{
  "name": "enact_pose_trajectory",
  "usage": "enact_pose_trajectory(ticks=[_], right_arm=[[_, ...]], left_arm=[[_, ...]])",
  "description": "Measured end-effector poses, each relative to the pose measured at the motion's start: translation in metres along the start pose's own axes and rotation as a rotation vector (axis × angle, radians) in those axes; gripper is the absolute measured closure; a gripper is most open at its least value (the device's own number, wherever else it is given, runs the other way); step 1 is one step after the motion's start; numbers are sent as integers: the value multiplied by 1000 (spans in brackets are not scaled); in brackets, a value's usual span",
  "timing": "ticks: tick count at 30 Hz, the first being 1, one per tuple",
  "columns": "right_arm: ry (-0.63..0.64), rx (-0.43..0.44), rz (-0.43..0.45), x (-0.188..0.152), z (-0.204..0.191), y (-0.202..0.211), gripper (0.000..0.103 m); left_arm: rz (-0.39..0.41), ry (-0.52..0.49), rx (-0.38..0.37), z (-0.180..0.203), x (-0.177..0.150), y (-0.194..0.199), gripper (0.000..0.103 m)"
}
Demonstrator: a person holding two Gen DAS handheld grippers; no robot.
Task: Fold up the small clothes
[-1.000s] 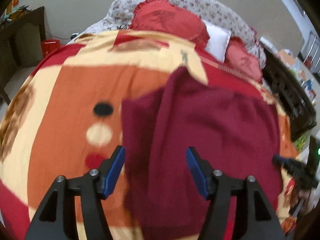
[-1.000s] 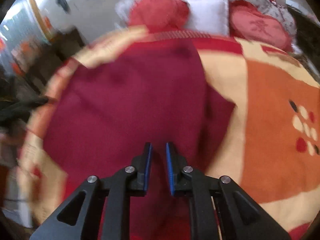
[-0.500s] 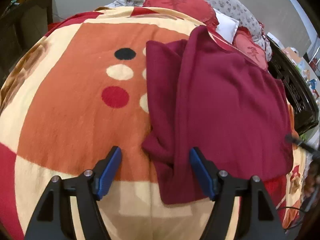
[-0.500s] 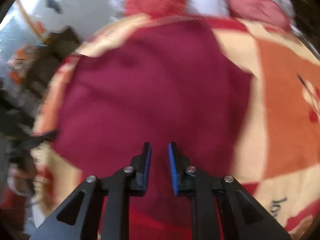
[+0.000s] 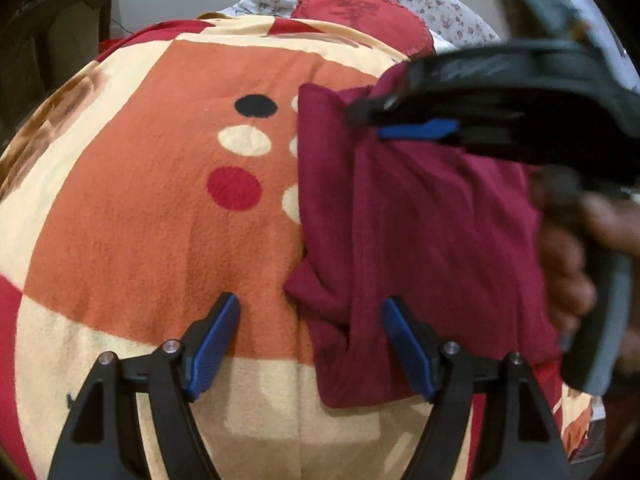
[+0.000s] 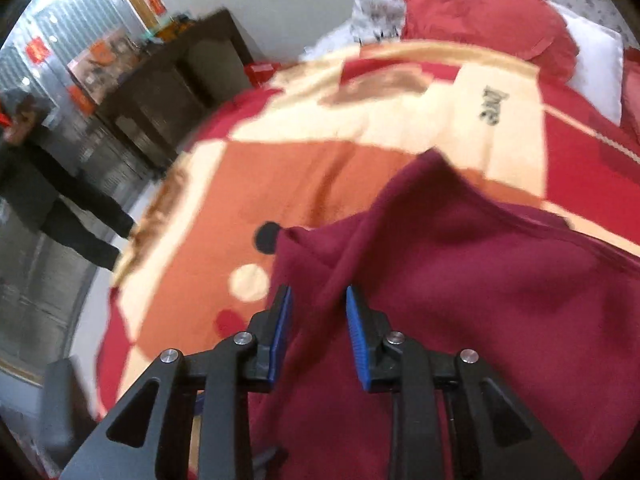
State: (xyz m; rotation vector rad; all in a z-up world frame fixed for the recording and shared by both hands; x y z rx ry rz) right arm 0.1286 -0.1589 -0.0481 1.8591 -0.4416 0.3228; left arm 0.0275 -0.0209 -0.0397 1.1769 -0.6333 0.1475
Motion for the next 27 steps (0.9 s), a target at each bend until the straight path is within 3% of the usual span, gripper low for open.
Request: enact_pose_trajectory(ticks=[1,4,12,17,22,27], right_arm=[[-29,5,-9,1,5,-1,67],[-62,82,30,9,1,13,67],[-12,62,10,3,-3,-9,67],[9,109,14,0,-3,12,53],[80,62,14,-11,-8,17,38],[141,-19,-19,-12,-27,0,34]], left_arm=[[-2,4,-12,-1,0,1,25],[4,12,-43,-7,2,8,25],[5,38,-37,-11,5,5,25],[7,44,-29,-11,6,3,23],[7,44,-28,-9,6,2,23],[12,41,-28,-8,5,2,22]])
Point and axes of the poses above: each gripper's, at about its wrist camera, not at the fingertips, and y roughly against the way its jaws point, z to its right, x to its top, the point moved 7 cm from there along -y, roughly the way its jaws point, and after that the axes turned 7 degrees about -y, right-handed, at the moved point
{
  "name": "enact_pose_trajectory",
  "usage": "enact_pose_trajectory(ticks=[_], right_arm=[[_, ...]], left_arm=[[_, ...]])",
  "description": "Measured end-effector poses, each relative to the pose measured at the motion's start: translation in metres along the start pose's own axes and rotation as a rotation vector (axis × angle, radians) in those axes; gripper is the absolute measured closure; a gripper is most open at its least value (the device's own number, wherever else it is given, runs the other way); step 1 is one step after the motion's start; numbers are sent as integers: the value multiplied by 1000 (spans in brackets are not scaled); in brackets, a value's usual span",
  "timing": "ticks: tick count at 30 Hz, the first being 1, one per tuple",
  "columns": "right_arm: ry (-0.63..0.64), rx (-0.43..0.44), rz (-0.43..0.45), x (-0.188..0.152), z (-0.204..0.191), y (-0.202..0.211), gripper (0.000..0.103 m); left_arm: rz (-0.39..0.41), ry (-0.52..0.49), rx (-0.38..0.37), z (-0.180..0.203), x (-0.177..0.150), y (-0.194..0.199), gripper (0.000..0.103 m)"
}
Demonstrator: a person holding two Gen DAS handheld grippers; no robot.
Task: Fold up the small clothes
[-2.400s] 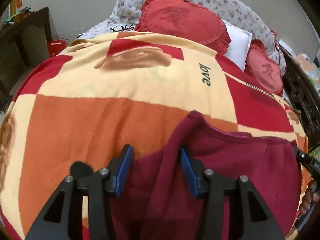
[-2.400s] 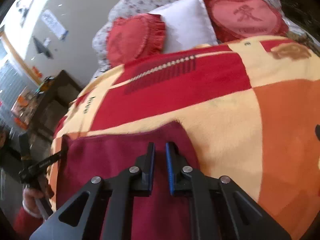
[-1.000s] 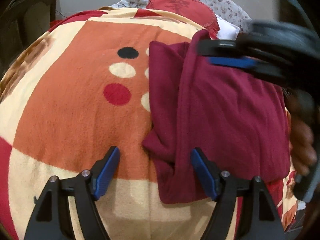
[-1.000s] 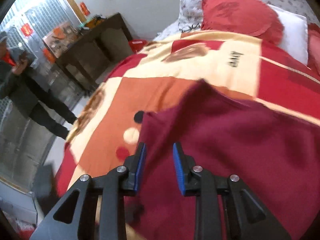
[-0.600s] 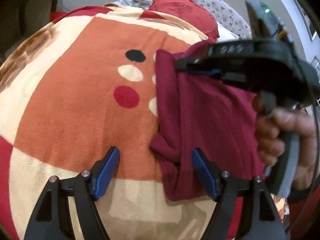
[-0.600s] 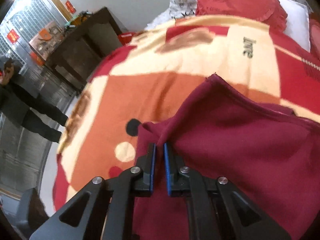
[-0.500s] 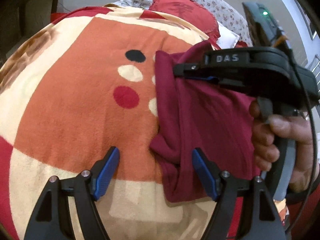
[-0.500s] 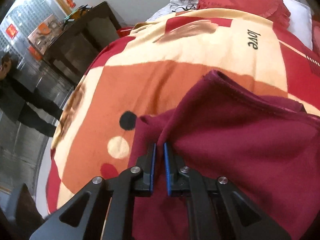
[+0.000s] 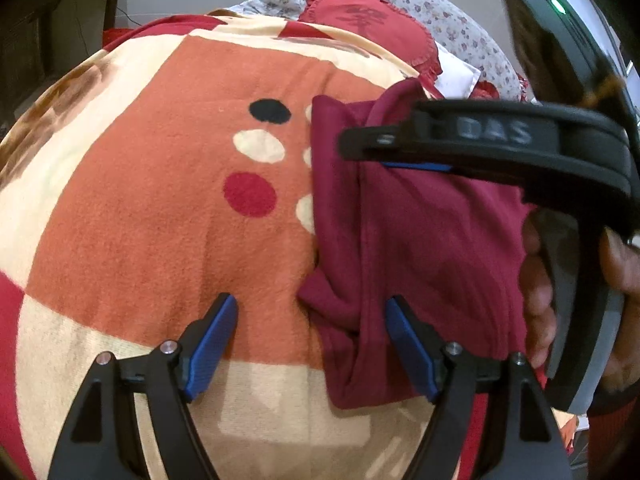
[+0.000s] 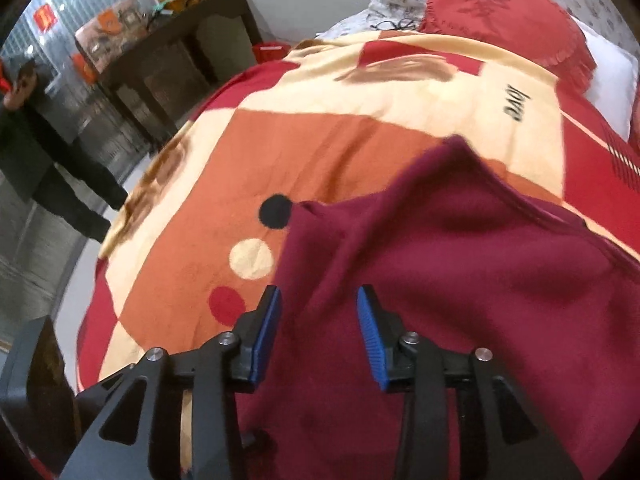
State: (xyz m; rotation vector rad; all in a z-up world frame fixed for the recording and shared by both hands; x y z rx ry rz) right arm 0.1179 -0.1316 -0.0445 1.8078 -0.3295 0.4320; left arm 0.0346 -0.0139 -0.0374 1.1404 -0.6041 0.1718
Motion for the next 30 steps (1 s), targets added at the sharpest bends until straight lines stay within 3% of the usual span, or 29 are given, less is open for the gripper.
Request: enact_pose_trajectory(ticks=[4,8,14,18,21,24,30], right_arm=[[30,-92,-13,1,-8,-15,27],[22,-83,7,-1,-4,-15,26],[-92,44,38,-4,16,7,26],[-180,63,63,-12,49,15,23],[-291,214,85,-20,70,7,23],[-358,286,112,-20,77,7,22],[-226,262,81,-17,56,4,2]], left_arm=[[0,2,-7,-1,-1,-1,21],[0,4,-11,-2,1,-2,20],[1,-1,-6,0,2,-3,18],[8,3,-18,0,4,-4,15],[10,17,-20,-1,3,-4,15],[8,12,-17,0,3,-4,15],[12,12,-23,-1,1,-3,14]])
Point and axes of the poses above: each gripper's, at about its wrist camera, not at the fingertips, and y roughly against the way its jaws point, z to its right, x to its top, the point moved 7 cm from there along -y, roughly the way its jaws point, and after that the axes turned 7 degrees about -y, right-handed, at the moved point
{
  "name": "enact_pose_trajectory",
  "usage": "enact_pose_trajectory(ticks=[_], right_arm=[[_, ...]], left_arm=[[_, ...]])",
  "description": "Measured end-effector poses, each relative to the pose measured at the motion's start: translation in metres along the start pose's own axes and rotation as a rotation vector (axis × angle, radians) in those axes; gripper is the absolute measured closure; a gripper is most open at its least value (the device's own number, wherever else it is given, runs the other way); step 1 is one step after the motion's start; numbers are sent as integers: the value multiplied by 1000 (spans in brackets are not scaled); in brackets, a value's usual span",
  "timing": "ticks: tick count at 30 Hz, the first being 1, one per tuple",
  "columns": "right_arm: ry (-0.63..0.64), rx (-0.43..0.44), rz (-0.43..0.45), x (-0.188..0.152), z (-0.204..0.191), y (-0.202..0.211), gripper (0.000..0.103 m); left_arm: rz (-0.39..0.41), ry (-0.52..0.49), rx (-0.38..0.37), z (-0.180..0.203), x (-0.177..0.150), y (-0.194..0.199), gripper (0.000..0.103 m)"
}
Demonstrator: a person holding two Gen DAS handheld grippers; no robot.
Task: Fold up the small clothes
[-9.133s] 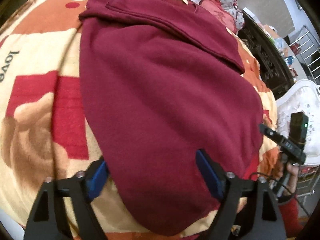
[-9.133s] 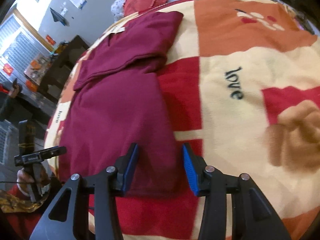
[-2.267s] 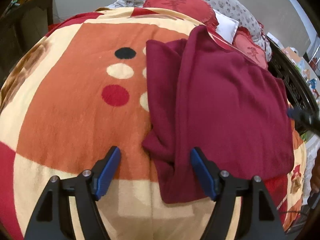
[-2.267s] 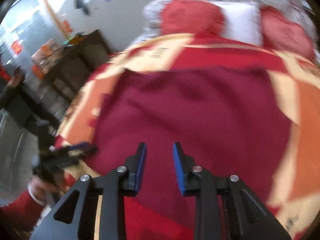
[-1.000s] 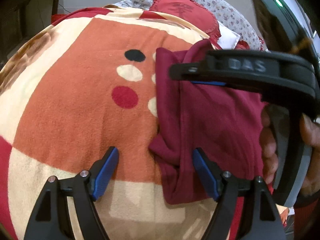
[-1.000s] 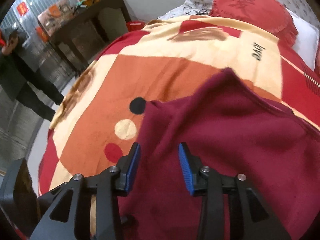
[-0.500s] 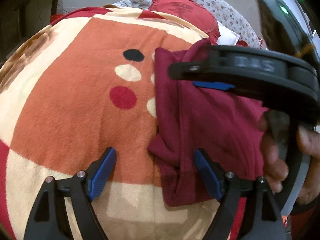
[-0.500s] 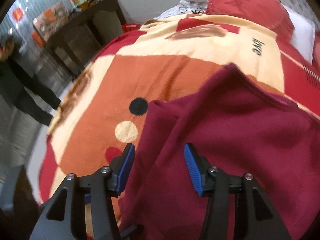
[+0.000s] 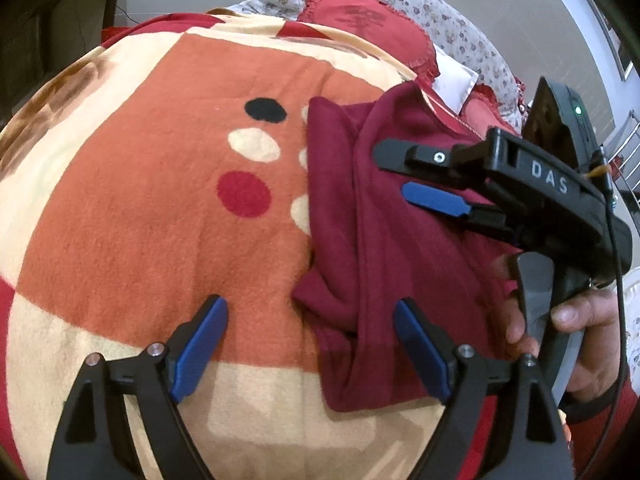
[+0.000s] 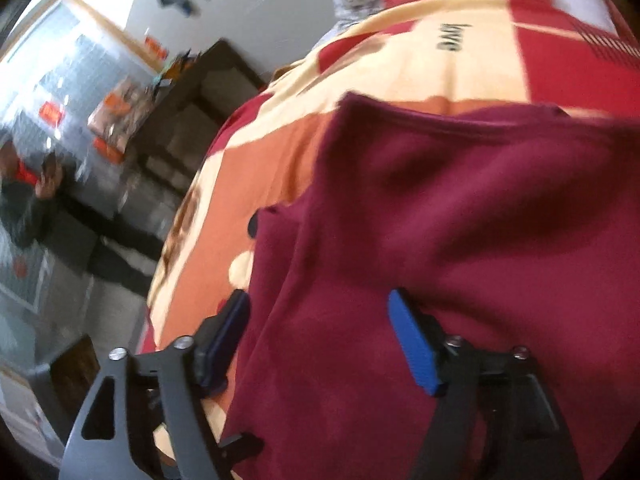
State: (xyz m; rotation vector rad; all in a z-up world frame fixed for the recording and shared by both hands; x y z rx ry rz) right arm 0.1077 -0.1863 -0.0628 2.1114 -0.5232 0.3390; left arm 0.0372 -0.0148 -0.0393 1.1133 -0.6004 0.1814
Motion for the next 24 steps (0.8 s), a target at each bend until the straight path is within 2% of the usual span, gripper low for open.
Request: enact_pose_trajectory(ticks=[6,10,14,19,24], right_arm=[[82,-109,-37,0,-20,1,0],[107,-68,-2,4,-40,11,8],[82,-91,-4,7,-36,7,15],[42,-90,21,7,-29,15,15],[49,-128,19,10,-28,19,15]], left_arm=[[2,-16,-9,1,-2,1,13],[12,-7,-24,-1,-4,2,13],[16,-6,-33,-1,-4,3,13],[18,-8,-38,-1,-5,3,11],[24,-4,-42,1,-4,4,9]])
Point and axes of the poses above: each gripper's, at about its wrist camera, not at the fingertips, and y roughly against the way its jaws point, z to its right, x to its top, the point moved 7 cm from there along -y, roughly the way its jaws point, and after that the axes turned 7 degrees about -y, right-handed, at the moved point
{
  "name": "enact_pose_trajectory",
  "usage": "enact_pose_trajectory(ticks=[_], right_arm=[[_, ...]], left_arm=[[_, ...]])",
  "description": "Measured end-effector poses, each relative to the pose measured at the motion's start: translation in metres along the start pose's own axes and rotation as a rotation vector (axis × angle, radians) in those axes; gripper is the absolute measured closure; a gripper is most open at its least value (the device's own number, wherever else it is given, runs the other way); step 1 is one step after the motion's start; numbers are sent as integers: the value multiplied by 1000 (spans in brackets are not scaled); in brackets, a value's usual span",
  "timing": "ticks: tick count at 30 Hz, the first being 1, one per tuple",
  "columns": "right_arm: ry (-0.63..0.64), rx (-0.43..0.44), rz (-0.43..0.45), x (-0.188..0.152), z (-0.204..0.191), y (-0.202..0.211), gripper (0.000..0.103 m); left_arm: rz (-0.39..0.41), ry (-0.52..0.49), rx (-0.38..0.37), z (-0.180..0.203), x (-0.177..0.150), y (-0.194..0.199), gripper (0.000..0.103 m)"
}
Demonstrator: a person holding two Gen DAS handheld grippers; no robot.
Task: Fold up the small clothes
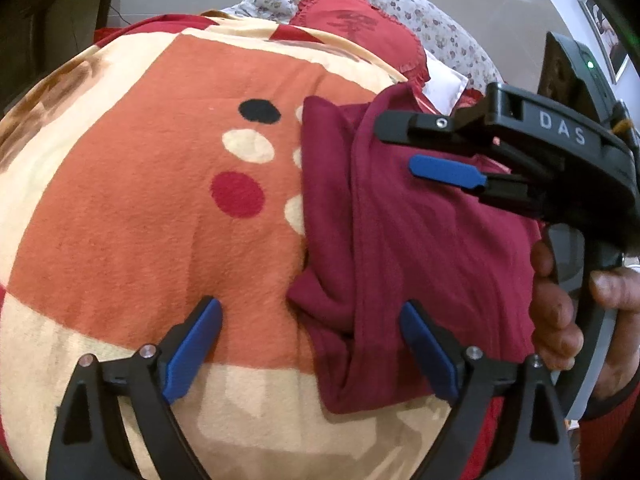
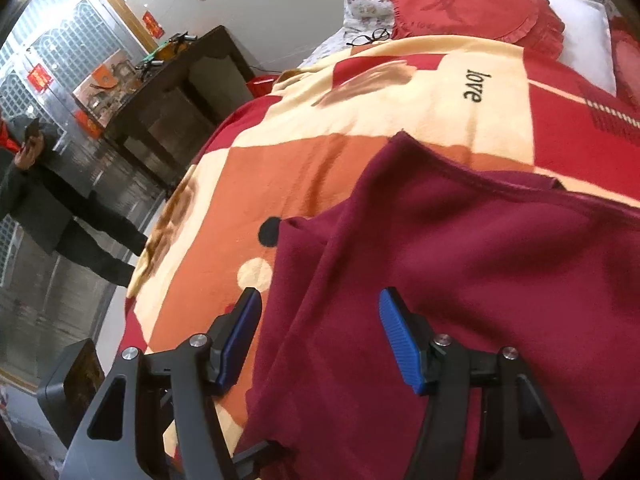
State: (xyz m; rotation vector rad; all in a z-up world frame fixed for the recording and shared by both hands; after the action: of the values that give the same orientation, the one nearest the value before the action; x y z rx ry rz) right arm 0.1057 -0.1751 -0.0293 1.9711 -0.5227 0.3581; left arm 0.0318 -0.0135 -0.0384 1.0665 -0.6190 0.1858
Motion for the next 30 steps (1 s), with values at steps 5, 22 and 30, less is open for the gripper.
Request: enact_pose_trajectory(ticks=[5,22,30], right_arm=[[-8,-12,-34,-5,-4,-13,15],[25,25,-31,8,-22,-22,69],[-16,61,-48,-1,-10,-33,68]], left_arm=[[2,-1,-7,1,-1,0,7],[30,60,-47,-9,12,18,6],[-5,31,-28,1,9,7,6]])
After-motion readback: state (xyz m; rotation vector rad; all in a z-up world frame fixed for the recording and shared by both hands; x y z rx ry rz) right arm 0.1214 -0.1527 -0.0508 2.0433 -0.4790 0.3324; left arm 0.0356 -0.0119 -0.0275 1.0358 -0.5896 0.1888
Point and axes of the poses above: each gripper's, at about its wrist camera, not at the fingertips, and y roughly against the way its jaws point, z to its right, x to its top, the point moved 7 cm from there along -y, roughly the way its jaws point, and after that the axes turned 7 degrees about -y, right-handed, at the moved point
